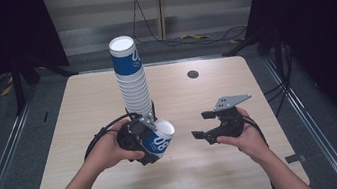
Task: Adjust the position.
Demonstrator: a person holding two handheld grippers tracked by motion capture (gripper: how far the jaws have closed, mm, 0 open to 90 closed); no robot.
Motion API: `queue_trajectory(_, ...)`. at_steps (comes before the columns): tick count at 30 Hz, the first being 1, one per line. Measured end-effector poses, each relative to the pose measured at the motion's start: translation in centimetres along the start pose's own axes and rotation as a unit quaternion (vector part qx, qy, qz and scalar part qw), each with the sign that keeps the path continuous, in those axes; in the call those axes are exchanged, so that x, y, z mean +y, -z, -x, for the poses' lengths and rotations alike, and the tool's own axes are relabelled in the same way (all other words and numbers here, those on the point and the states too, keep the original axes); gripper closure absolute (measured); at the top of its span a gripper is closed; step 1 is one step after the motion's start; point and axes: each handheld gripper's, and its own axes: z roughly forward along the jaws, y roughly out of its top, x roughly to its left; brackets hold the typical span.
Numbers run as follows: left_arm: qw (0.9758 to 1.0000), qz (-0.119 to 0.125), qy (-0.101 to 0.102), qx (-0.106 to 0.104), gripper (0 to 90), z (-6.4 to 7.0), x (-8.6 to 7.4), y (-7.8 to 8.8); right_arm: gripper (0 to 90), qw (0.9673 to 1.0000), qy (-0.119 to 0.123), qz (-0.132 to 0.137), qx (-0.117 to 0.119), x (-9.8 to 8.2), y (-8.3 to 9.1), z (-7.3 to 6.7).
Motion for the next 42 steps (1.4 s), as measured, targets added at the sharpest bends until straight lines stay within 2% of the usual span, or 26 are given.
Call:
queue_trajectory(2, 0.9999, -0.006, -0.010, 0.001, 17.2, -0.1, 0.2, 0.0, 16.4, 1.0000, 0.000, -0.003, 0.000, -0.1, -0.1, 0.0)
queue_trajectory(5, 0.9999, -0.013, -0.001, 0.002, 17.2, 0.0, 0.5, -0.2, 16.4, 1.0000, 0.003, -0.003, 0.004, -0.2, -0.1, -0.1)
queue_trajectory(6, 0.9998, -0.018, -0.012, 0.003, 17.2, -0.1, 0.6, -0.1, 16.4, 1.0000, 0.002, -0.003, 0.004, -0.2, -0.1, -0.1)
queue_trajectory(11, 0.9994, -0.033, -0.009, 0.002, 17.3, -0.1, 1.0, -0.4, 16.4, 0.9999, 0.005, -0.008, 0.008, -0.4, -0.2, -0.2)
queue_trajectory(12, 0.9991, -0.039, -0.014, -0.001, 17.2, -0.2, 1.1, -0.4, 16.4, 0.9999, 0.006, -0.011, 0.009, -0.4, -0.2, -0.3)
queue_trajectory(13, 0.9993, -0.037, -0.008, -0.001, 17.2, -0.1, 1.1, -0.5, 16.4, 0.9998, 0.008, -0.012, 0.011, -0.4, -0.3, -0.4)
queue_trajectory(14, 0.9991, -0.039, -0.015, -0.004, 17.2, -0.2, 1.2, -0.6, 16.4, 0.9998, 0.009, -0.012, 0.012, -0.4, -0.3, -0.5)
queue_trajectory(15, 0.9990, -0.042, -0.011, -0.003, 17.3, -0.2, 1.3, -0.8, 16.4, 0.9998, 0.009, -0.012, 0.014, -0.4, -0.3, -0.5)
queue_trajectory(16, 0.9987, -0.047, -0.019, -0.004, 17.5, -0.2, 1.4, -0.8, 16.4, 0.9997, 0.012, -0.014, 0.015, -0.4, -0.3, -0.6)
queue_trajectory(17, 0.9989, -0.046, -0.004, -0.008, 17.7, -0.1, 1.3, -0.9, 16.4, 0.9997, 0.013, -0.013, 0.018, -0.4, -0.4, -0.7)
queue_trajectory(24, 0.9985, -0.050, -0.017, -0.011, 18.7, -0.1, 1.7, -1.2, 16.5, 0.9992, 0.018, -0.018, 0.029, -0.9, -0.6, -0.8)
queue_trajectory(25, 0.9990, -0.043, -0.003, -0.010, 18.9, 0.0, 1.6, -1.2, 16.4, 0.9992, 0.017, -0.018, 0.031, -0.9, -0.7, -0.8)
queue_trajectory(27, 0.9987, -0.045, -0.021, -0.011, 19.7, -0.3, 1.8, -1.0, 16.5, 0.9992, 0.017, -0.017, 0.032, -0.9, -0.7, -0.9)
queue_trajectory(28, 0.9991, -0.040, -0.012, -0.011, 19.9, -0.2, 1.7, -1.0, 16.4, 0.9991, 0.017, -0.017, 0.035, -0.9, -0.7, -0.9)
queue_trajectory(32, 0.9992, -0.037, -0.012, -0.008, 20.5, -0.3, 1.6, -0.9, 16.4, 0.9989, 0.021, -0.018, 0.038, -0.9, -0.8, -1.1)
queue_trajectory(33, 0.9991, -0.043, -0.002, -0.009, 20.5, -0.2, 1.6, -0.9, 16.4, 0.9988, 0.022, -0.018, 0.041, -0.9, -0.8, -1.1)
queue_trajectory(34, 0.9986, -0.048, -0.020, -0.007, 20.6, -0.4, 1.7, -0.9, 16.4, 0.9986, 0.023, -0.017, 0.044, -0.9, -0.8, -1.2)
queue_trajectory(40, 0.9982, -0.058, -0.013, -0.006, 20.7, -0.3, 1.7, -1.4, 16.4, 0.9978, 0.028, -0.023, 0.056, -1.1, -1.3, -1.4)
queue_trajectory(42, 0.9976, -0.067, -0.019, -0.006, 20.8, -0.3, 1.8, -1.5, 16.4, 0.9974, 0.030, -0.024, 0.060, -1.0, -1.5, -1.5)
